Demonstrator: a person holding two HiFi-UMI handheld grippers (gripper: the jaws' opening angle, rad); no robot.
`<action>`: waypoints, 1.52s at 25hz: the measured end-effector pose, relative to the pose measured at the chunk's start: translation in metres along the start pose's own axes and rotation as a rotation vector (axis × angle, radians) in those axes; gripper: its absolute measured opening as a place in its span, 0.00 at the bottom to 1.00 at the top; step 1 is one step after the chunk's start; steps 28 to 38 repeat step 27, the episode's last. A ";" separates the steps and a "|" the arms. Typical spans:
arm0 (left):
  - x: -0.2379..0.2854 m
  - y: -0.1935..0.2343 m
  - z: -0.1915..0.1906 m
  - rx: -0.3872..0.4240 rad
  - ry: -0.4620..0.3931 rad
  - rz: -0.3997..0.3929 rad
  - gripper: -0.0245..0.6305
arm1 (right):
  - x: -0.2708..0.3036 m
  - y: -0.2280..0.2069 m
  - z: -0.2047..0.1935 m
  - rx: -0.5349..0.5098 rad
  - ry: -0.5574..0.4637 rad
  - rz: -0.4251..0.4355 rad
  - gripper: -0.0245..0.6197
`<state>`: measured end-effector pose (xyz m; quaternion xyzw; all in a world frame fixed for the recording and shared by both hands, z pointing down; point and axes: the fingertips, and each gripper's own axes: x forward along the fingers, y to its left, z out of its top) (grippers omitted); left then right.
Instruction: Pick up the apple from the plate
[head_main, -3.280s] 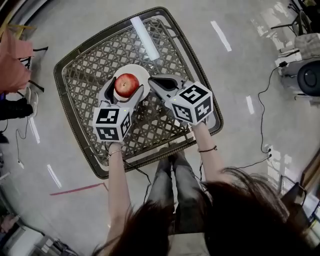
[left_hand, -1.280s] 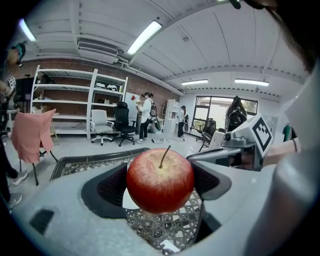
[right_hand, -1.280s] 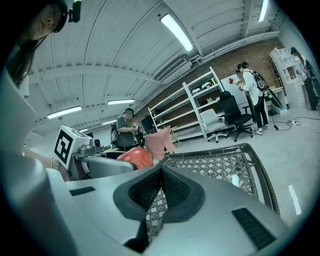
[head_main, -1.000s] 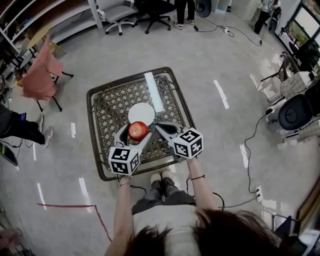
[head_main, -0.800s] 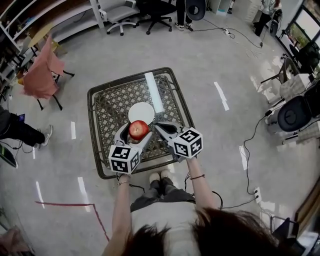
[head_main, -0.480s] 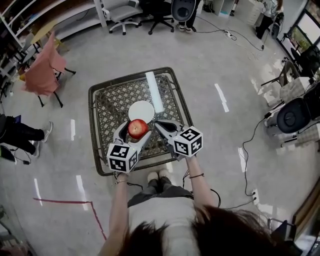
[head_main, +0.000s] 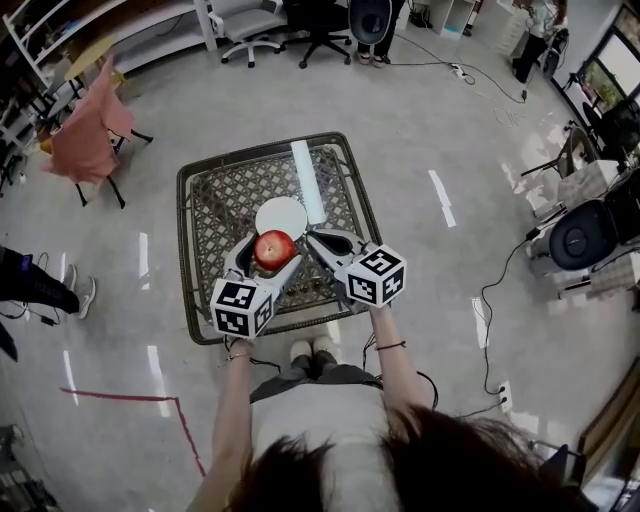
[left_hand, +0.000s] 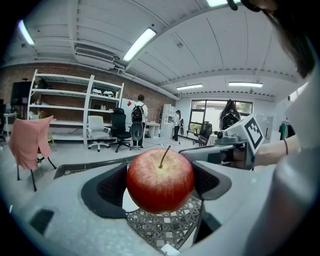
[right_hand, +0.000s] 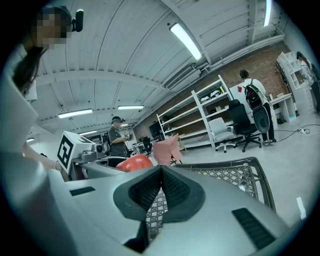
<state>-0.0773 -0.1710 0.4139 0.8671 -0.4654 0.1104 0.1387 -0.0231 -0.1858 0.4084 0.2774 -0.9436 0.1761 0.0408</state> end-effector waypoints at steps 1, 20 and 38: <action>0.000 0.001 0.001 0.000 -0.001 0.000 0.67 | 0.001 0.001 0.002 -0.004 -0.001 0.003 0.05; -0.004 0.001 -0.004 0.006 0.010 0.016 0.67 | -0.001 0.009 0.001 -0.014 0.001 0.026 0.05; -0.001 0.001 -0.005 0.009 0.002 0.015 0.67 | -0.001 0.006 -0.001 -0.015 -0.001 0.031 0.05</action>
